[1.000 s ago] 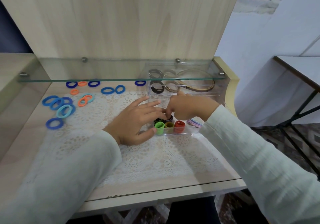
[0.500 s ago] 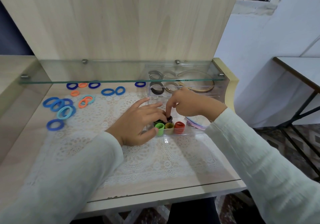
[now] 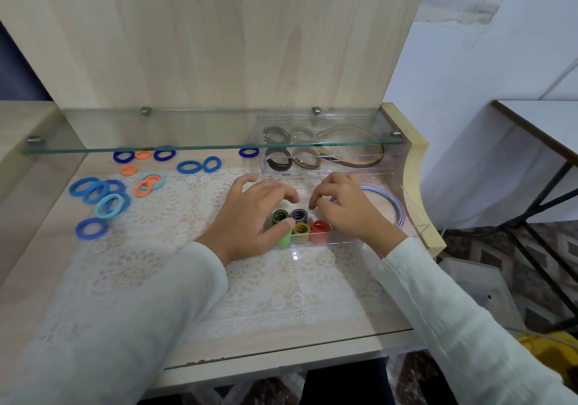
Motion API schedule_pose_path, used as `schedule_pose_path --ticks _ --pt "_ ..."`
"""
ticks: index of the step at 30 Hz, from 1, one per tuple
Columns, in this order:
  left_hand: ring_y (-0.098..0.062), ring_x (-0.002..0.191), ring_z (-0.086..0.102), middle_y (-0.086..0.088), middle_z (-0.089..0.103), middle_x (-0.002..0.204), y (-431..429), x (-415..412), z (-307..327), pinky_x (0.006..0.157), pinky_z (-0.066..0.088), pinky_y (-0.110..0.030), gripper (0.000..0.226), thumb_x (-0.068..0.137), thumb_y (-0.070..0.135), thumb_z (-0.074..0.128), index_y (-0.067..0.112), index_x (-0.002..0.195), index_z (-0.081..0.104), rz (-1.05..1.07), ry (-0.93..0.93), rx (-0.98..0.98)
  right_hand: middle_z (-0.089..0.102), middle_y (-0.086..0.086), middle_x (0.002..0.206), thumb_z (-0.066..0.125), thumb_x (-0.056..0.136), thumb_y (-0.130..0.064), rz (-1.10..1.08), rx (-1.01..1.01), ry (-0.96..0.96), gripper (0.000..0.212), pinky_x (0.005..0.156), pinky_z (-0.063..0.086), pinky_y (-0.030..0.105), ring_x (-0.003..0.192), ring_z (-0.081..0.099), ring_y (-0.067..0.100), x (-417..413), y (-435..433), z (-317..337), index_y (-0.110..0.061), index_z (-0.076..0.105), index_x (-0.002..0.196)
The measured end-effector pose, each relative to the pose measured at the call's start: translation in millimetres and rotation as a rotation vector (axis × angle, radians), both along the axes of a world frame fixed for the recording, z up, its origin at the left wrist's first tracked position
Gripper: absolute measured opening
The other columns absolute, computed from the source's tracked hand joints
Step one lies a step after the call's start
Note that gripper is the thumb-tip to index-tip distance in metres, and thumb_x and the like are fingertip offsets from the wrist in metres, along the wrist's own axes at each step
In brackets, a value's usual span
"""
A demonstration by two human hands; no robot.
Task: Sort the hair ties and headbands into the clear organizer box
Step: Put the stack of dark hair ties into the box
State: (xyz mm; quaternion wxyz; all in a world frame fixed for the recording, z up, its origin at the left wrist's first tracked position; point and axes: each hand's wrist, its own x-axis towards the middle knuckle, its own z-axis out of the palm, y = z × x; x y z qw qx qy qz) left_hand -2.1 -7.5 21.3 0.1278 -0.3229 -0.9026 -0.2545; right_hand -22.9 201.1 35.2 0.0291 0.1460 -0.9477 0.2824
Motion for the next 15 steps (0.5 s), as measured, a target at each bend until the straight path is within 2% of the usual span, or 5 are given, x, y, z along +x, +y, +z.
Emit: schedule_pose_path --ticks 2,7,15 --pt "-0.003 0.117 0.051 0.02 0.061 0.115 3 -1 0 0.113 0.013 -0.037 0.048 0.088 0.061 0.032 0.03 0.117 0.055 0.023 0.023 -0.114 0.061 -0.001 0.093 0.025 0.074 -0.044 0.027 -0.003 0.007 0.05 0.093 0.03 0.038 0.098 0.044 0.014 3 0 -1 -0.023 0.07 0.071" --pt "-0.008 0.125 0.048 0.017 0.066 0.112 5 -4 1 0.111 0.014 -0.043 0.069 0.082 0.082 0.024 0.033 0.116 0.059 0.069 0.062 -0.287 0.055 -0.007 0.094 0.026 0.09 -0.045 0.023 -0.061 -0.01 0.055 0.097 0.033 0.042 0.101 0.039 0.014 9 0 -1 -0.024 0.075 0.075" --pt "-0.011 0.124 0.05 0.019 0.067 0.11 5 -5 1 0.111 0.017 -0.045 0.068 0.082 0.083 0.024 0.033 0.106 0.063 0.059 0.112 -0.33 0.054 -0.008 0.094 0.024 0.092 -0.051 0.047 -0.056 -0.001 0.062 0.098 0.031 0.044 0.1 0.038 0.011 11 -1 0 -0.022 0.076 0.076"
